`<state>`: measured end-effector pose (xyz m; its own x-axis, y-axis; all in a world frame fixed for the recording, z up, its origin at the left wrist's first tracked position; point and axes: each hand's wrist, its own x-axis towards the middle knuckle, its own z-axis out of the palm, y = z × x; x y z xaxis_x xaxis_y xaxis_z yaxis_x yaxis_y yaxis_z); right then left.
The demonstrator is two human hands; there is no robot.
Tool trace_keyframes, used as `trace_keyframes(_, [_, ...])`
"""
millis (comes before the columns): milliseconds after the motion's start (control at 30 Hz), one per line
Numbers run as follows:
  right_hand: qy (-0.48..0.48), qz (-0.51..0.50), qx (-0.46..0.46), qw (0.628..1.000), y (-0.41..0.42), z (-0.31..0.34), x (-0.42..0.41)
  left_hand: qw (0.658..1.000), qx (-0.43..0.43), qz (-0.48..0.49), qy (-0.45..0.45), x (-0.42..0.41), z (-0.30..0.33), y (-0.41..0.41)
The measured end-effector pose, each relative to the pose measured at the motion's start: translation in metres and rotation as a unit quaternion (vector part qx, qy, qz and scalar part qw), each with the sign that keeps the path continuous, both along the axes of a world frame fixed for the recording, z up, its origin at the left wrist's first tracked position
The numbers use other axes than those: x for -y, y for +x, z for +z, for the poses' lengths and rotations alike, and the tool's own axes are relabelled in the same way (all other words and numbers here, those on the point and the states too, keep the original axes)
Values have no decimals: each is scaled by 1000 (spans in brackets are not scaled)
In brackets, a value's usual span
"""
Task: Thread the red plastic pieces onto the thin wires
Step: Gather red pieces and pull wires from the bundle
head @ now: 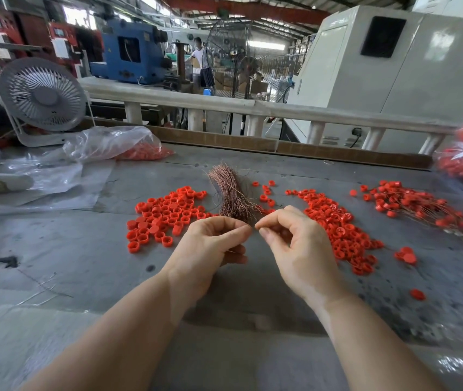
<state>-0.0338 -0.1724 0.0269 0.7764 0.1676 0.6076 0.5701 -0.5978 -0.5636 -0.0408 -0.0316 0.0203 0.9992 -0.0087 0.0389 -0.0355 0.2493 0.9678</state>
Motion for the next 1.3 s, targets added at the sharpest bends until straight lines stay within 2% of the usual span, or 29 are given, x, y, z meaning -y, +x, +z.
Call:
trace_keyframes(100, [0,6,1,1000,-1,0,0,1000,6,3,5,0,0,0])
trace_keyframes(367, [51,32,-58,996,0,-1,1,992,65,31,100,1,0,-2])
trace_keyframes(500, [60,40,-65,995,1,0,2,991,80,28,106,1,1,-3])
trace_keyframes(733, [39,50,-28,998,1,0,0,997,56,3,51,3,4,-4])
trace_keyframes(933, [-29,34,76,996,-1,2,-3,999,37,-20,-6,4,5,-5])
trace_keyframes(1300, [12,23,83,996,4,-2,1,997,11,-23,-69,2,4,-2])
